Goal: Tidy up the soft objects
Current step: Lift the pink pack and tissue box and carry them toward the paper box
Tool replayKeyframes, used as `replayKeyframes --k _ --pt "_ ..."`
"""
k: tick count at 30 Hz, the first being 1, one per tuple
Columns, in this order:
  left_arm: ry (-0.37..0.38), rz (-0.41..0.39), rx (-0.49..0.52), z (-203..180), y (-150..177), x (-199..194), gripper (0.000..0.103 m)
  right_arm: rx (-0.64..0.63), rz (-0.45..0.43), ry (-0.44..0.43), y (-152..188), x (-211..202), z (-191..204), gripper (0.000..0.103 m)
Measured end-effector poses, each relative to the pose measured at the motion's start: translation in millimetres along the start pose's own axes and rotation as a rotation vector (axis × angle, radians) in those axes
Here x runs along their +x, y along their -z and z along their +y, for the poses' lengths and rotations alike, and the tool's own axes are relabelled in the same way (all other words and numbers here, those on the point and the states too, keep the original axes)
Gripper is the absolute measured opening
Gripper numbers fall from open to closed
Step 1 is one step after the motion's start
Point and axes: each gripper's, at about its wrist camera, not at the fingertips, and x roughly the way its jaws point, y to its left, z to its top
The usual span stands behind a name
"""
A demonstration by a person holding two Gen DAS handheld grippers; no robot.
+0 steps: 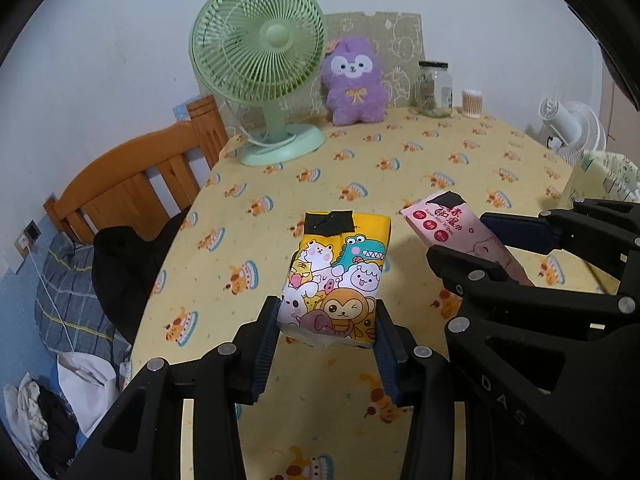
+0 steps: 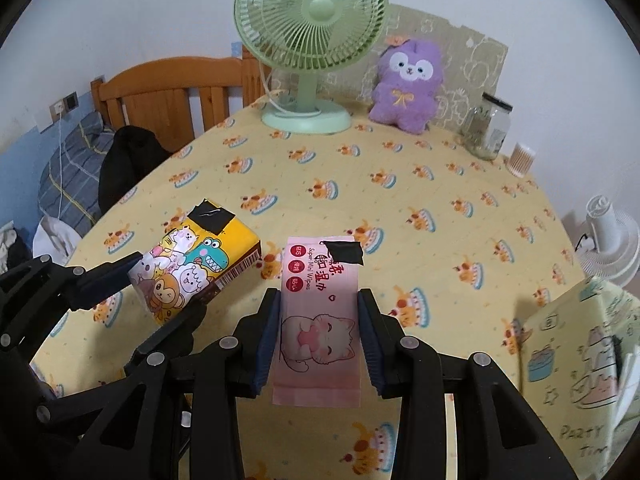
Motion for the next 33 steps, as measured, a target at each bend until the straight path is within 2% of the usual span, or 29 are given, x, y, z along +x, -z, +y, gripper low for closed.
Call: replayKeyframes --k 12,26,33 --pt "0.013 -0.061 -0.025 -13 -23 -30 0.045 -0.018 -0.09 0.044 -14 -41 -18 0.041" --pt "-0.006 -0.12 -0.026 -27 -46 -56 0.045 -0.013 -0.15 0.065 -26 -73 -38 0.041" --pt "0.014 -0.132 -0.028 -39 -56 -64 0.045 -0.024 -0.167 0.076 -29 -87 -51 0.041"
